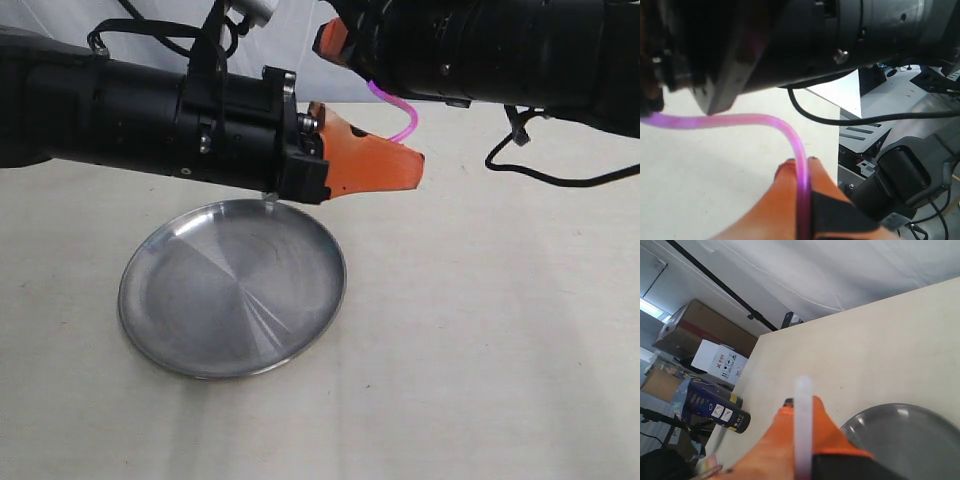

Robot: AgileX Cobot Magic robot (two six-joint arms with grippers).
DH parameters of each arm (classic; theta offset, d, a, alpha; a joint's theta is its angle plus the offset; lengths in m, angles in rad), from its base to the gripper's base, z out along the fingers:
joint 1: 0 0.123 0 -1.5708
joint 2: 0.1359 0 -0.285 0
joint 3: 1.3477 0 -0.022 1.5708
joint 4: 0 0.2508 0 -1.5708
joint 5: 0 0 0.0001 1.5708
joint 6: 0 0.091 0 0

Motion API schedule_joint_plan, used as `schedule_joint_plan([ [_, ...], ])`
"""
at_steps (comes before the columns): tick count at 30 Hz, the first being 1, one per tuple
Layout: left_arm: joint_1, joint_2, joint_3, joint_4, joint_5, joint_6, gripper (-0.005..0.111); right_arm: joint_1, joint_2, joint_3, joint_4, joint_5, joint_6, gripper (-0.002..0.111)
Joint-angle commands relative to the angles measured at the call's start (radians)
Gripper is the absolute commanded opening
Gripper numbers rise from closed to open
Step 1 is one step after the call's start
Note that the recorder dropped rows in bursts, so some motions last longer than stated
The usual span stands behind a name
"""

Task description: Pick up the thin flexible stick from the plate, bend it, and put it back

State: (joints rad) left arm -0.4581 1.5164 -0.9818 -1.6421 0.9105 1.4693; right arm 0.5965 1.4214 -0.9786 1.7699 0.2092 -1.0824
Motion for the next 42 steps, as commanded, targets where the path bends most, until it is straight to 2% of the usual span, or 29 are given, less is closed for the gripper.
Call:
schedule_joint_plan([
  [1,0.007,-0.015,-0.017,-0.102,-0.057,0.005,0.0,0.016,0.003,0.016,-0.025,0.038,-0.019,-0.001],
  [26,0.007,-0.015,-0.017,-0.099,-0.07,0.003,0.0,0.022,0.003,0.016,-0.025,0.046,-0.027,-0.001],
  [30,0.007,-0.015,-0.017,-0.007,-0.077,-0.062,0.0,0.022,0.003,0.016,-0.025,0.043,-0.031,-0.001],
  [39,0.007,-0.015,-0.017,-0.007,-0.097,-0.082,0.0,0.022,0.003,0.016,-0.025,0.076,-0.031,-0.001],
  [42,0.007,-0.015,-0.017,0.041,-0.097,-0.111,0.0,0.022,0.003,0.016,-0.025,0.072,-0.05,-0.001],
])
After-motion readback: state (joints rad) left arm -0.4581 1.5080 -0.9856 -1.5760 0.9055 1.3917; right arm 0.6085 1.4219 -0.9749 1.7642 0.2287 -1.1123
